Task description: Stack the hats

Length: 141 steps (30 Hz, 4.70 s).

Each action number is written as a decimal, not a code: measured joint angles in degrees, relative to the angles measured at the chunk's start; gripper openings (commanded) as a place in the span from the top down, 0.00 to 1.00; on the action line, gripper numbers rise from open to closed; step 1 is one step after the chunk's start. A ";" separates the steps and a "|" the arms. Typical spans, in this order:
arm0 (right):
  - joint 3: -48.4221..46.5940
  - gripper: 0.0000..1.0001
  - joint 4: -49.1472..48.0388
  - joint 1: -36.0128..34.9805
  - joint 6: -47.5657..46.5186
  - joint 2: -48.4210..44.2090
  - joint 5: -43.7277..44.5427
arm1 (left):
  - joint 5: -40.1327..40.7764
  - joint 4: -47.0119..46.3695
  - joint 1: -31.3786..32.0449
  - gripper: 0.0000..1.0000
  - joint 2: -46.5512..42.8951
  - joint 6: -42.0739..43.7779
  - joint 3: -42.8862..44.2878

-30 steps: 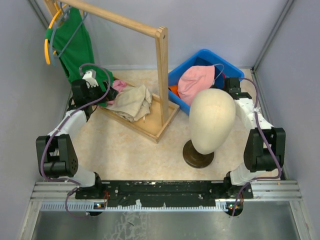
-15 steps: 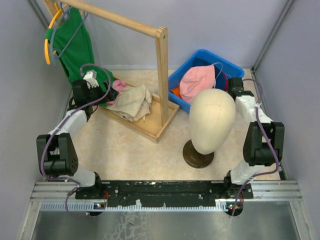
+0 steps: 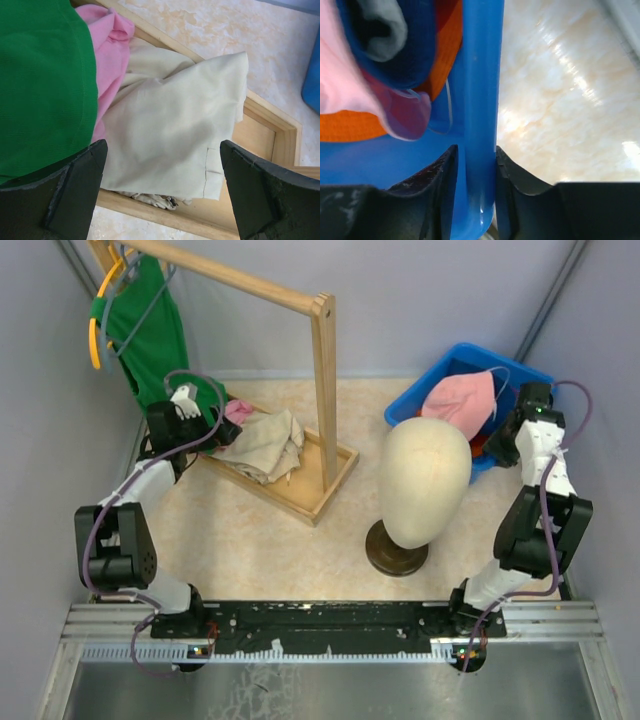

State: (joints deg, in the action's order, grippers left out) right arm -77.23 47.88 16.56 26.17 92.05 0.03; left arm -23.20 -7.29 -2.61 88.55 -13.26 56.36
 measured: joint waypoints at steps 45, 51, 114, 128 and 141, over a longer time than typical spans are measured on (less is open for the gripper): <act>2.29 0.24 -0.90 -1.03 2.95 -14.01 -1.38 | -6.93 -8.17 19.85 0.68 35.71 -25.99 18.58; 2.23 0.24 0.09 -1.07 2.95 -15.04 -0.11 | -9.57 -1.68 17.42 0.67 45.48 -27.23 37.55; 41.64 0.30 4.17 -15.19 44.28 -28.48 -2.73 | -24.50 9.29 37.48 0.24 22.21 -30.38 3.08; 40.89 0.31 -3.02 -31.41 60.39 -20.17 -1.07 | -26.43 6.99 38.25 0.23 25.05 -33.62 3.54; 32.68 0.32 -11.74 -35.65 61.18 -6.97 -4.87 | -28.11 6.19 36.15 0.21 26.01 -33.29 3.48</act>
State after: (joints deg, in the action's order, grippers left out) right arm -44.56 36.14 -19.09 87.35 85.08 -4.84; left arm -51.31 -1.10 33.54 114.56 -46.54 59.83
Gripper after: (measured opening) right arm 0.695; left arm 0.782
